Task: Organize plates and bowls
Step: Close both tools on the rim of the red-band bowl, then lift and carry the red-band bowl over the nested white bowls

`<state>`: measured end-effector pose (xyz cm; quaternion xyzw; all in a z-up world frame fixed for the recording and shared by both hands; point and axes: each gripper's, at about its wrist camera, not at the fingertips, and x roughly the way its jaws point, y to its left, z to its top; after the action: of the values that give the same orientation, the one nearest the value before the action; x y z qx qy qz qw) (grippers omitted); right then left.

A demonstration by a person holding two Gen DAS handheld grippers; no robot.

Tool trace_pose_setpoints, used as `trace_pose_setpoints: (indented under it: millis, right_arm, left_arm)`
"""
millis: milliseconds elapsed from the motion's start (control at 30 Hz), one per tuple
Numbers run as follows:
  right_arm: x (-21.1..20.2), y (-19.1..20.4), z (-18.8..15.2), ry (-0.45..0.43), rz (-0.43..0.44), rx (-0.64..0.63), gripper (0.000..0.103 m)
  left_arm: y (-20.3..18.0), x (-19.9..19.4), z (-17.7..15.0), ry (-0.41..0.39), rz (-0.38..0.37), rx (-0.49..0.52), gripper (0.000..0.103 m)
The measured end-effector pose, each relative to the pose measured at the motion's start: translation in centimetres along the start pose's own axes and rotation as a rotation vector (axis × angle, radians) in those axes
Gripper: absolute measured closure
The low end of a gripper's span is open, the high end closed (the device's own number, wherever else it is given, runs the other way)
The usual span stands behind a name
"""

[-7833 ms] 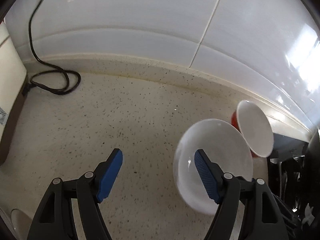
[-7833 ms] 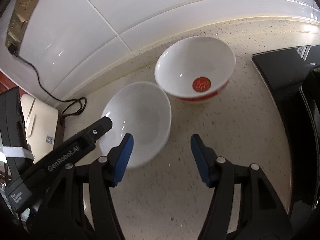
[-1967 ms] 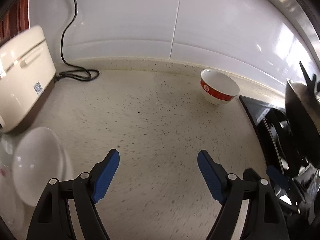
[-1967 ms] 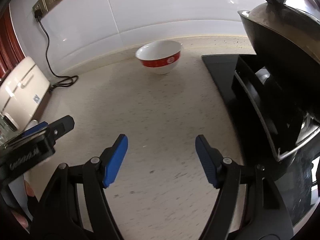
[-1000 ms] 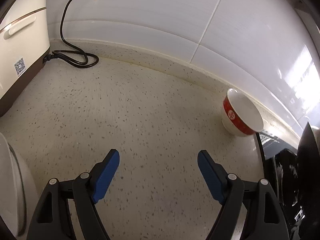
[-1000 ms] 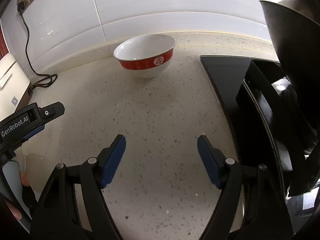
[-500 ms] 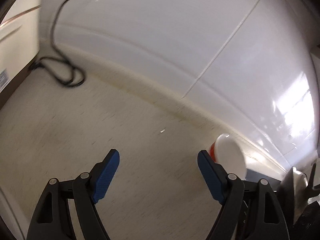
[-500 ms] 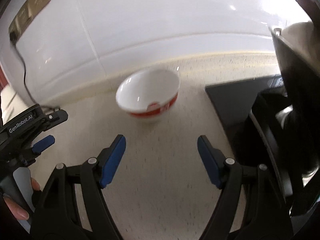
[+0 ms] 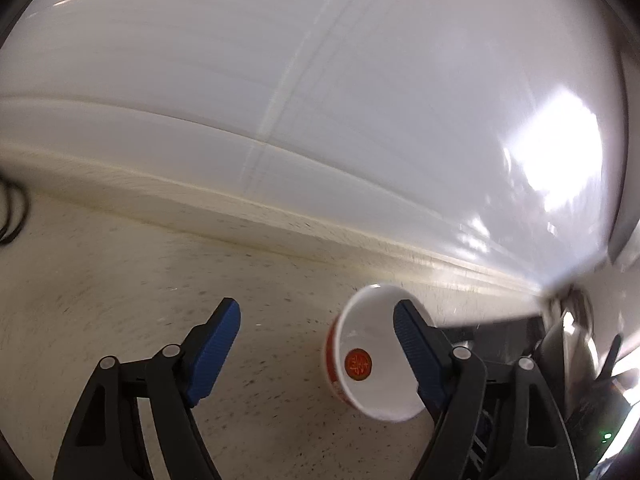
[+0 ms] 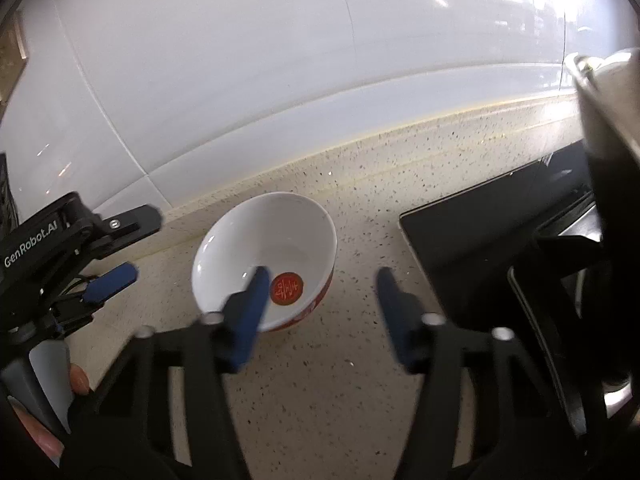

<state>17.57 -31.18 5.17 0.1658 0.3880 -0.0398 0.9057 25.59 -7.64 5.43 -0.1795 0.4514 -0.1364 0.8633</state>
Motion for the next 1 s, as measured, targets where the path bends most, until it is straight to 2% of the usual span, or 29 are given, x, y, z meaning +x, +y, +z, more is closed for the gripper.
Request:
trace_pose_setpoints:
  millis: [67, 133, 167, 333, 433, 500, 567, 633, 667, 1000]
  right_arm:
    - [0.6, 0.4, 0.2, 0.015, 0.004, -0.01, 0.052]
    - [1.2, 0.7, 0.3, 0.031, 0.024, -0.023, 0.058]
    - [1.4, 0.8, 0.3, 0.038, 0.03, -0.027, 0.06]
    - [2.4, 0.7, 0.4, 0.07, 0.033, -0.017, 0.062]
    - [3.4, 0.1, 0.4, 0.106, 0.047, 0.016, 0.062]
    - [3.7, -0.2, 0.4, 0.117, 0.055, 0.028, 0.067]
    - [4.1, -0.2, 0.6, 0.124, 0.064, 0.038, 0.069]
    - [4.2, -0.2, 0.8, 0.133, 0.073, 0.042, 0.073]
    - [4.2, -0.2, 0.8, 0.135, 0.076, 0.044, 0.074]
    - [3.0, -0.4, -1.0, 0.154, 0.06, 0.02, 0.088]
  left_arm:
    - [-0.8, 1.5, 0.2, 0.043, 0.006, 0.045, 0.03]
    - [-1.3, 3.0, 0.4, 0.085, 0.011, 0.082, 0.044]
    - [-1.5, 3.5, 0.4, 0.096, 0.013, 0.091, 0.046]
    - [-1.7, 5.6, 0.8, 0.134, 0.046, 0.115, 0.049]
    - [-2.1, 7.0, 0.8, 0.16, 0.063, 0.131, 0.056]
    - [-2.2, 7.6, 0.6, 0.173, 0.072, 0.132, 0.057]
    - [-2.5, 8.3, -0.2, 0.191, 0.094, 0.143, 0.061]
    - [-2.7, 8.3, -0.8, 0.19, 0.063, 0.147, 0.083]
    - [-2.8, 8.0, -1.2, 0.184, 0.053, 0.146, 0.085]
    - [-2.4, 3.9, -4.9, 0.147, 0.067, 0.131, 0.088]
